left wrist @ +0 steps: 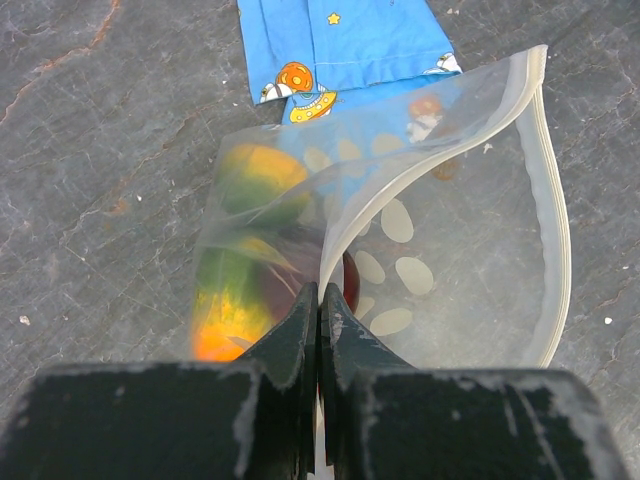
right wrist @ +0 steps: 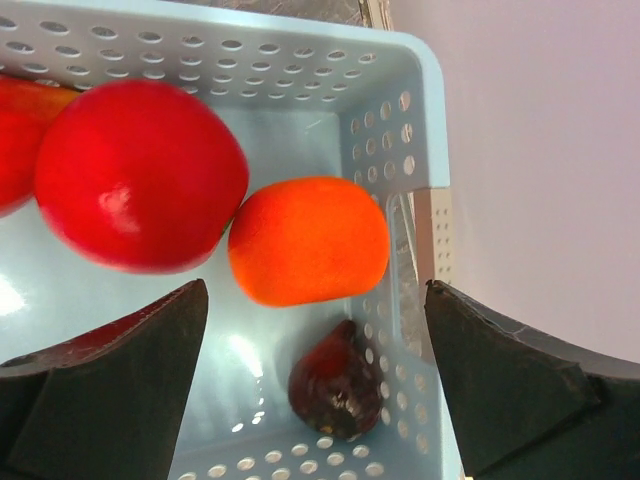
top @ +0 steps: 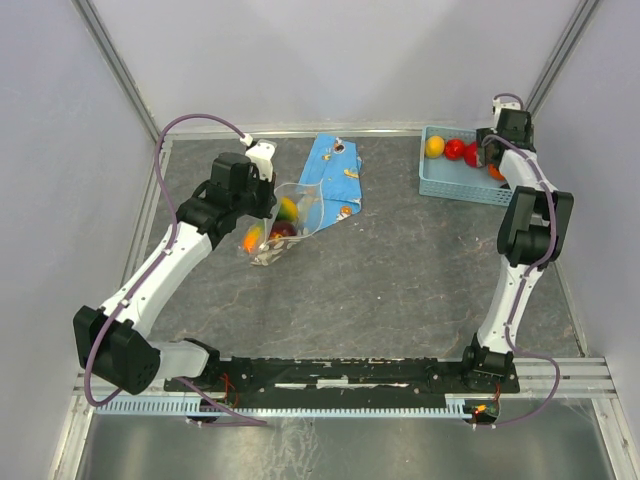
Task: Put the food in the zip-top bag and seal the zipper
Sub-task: Pick up the fake fruit from the bin.
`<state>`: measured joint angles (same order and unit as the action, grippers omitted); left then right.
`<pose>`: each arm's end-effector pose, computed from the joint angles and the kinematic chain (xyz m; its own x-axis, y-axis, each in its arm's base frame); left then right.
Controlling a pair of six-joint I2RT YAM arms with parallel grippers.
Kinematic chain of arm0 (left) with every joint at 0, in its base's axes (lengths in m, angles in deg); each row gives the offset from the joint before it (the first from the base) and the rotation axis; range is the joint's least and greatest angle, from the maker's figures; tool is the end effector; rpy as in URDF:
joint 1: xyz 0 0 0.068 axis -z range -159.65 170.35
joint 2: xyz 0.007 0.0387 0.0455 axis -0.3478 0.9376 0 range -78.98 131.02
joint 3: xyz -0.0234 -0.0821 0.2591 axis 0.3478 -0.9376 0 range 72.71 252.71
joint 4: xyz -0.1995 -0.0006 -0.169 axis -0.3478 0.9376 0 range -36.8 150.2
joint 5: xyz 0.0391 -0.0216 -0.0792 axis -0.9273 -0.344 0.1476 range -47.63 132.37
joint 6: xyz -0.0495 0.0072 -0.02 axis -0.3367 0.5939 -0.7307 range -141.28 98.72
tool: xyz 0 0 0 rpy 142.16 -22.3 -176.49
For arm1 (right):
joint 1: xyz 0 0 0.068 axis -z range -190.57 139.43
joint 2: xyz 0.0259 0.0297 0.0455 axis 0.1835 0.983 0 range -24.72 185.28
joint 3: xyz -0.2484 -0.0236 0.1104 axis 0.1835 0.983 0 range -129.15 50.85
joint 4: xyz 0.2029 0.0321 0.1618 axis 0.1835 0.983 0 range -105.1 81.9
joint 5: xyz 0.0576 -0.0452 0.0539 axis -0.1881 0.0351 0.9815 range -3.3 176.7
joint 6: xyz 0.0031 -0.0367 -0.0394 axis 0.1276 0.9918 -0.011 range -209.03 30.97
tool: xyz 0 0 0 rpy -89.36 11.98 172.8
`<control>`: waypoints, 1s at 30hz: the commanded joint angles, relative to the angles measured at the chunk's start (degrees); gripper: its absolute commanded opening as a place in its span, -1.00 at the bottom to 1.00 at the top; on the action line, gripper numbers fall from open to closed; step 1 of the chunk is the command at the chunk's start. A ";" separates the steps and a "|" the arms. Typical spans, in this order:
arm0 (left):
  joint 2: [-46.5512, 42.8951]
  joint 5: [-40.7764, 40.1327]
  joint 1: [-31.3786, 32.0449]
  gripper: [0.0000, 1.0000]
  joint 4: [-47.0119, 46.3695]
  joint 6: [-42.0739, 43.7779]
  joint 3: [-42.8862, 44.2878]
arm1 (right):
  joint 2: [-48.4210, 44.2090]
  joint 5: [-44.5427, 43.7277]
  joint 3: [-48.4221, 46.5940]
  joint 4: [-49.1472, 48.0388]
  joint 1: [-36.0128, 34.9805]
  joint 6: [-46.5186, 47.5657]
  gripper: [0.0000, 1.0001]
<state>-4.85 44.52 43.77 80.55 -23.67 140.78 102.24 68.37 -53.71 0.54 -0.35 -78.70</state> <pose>0.2649 -0.1162 0.3409 -0.5226 0.1809 -0.8332 0.4044 0.9129 -0.0554 0.5029 -0.1020 0.2201 -0.6705 -0.0520 -0.7400 0.2967 0.8955 -0.3318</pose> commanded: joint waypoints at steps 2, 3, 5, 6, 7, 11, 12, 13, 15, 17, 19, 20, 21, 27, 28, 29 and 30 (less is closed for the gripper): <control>0.46 0.83 -0.48 -0.95 -1.10 -2.18 2.02 | 2.50 10.59 -2.82 -3.74 2.70 1.64 0.99; 0.61 1.02 -0.52 -0.95 -1.20 -2.18 2.00 | 2.93 12.25 -2.93 -4.11 3.05 2.09 0.99; 0.90 1.09 -0.53 -0.95 -1.09 -2.17 1.98 | 4.12 15.15 -3.58 -4.20 3.53 2.85 0.98; 1.05 1.14 -0.50 -0.95 -1.09 -2.18 2.04 | 4.87 16.42 -4.30 -3.88 3.64 3.31 0.98; 1.20 1.16 -0.55 -0.95 -1.15 -2.20 2.06 | 5.60 17.31 -4.94 -3.53 3.67 3.79 0.98; 1.62 1.36 -0.60 -0.95 -1.11 -2.25 2.06 | 7.39 20.92 -5.86 -3.03 3.92 4.96 0.98; 1.70 1.32 -0.63 -0.95 -1.08 -2.25 2.06 | 7.65 21.75 -5.85 -3.14 3.85 4.98 0.98; 1.70 1.34 -0.62 -0.95 -1.12 -2.26 2.02 | 7.87 22.36 -5.82 -3.23 3.85 4.97 0.98; 1.80 1.33 -0.65 -0.95 -1.00 -2.26 2.06 | 8.35 22.78 -5.89 -3.23 3.98 4.73 0.98; 1.87 1.36 -0.68 -0.95 -0.99 -2.35 2.07 | 8.65 23.55 -5.93 -3.14 3.98 4.53 0.98; 1.89 1.43 -0.71 -0.95 -1.02 -2.31 2.06 | 8.70 24.09 -5.93 -2.65 3.96 4.22 0.99; 1.97 1.40 -0.69 -0.95 -1.05 -2.34 2.14 | 8.64 24.19 -5.85 -2.52 3.95 3.99 1.00; 1.98 1.44 -0.69 -0.95 -1.02 -2.34 2.15 | 8.38 24.10 -5.56 -2.42 4.00 3.80 0.98; 1.71 1.61 -0.72 -0.95 -0.99 -2.51 2.15 | 5.35 24.06 -1.98 -2.86 4.01 2.59 0.87; 1.71 1.72 -0.66 -0.95 -0.97 -2.60 2.15 | 4.64 24.02 -1.25 -3.02 3.95 2.28 0.86; 1.64 1.84 -0.68 -0.95 -1.01 -2.61 2.15 | 4.00 23.92 -0.44 -3.21 3.96 2.08 0.86; 1.46 1.85 -0.67 -0.95 -1.00 -2.65 2.15 | 3.42 23.74 0.32 -3.36 3.94 1.88 0.86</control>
<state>-2.88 45.55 43.32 80.57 -23.67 140.78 110.54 91.10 -55.67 -1.25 3.69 -75.31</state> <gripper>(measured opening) 0.043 0.932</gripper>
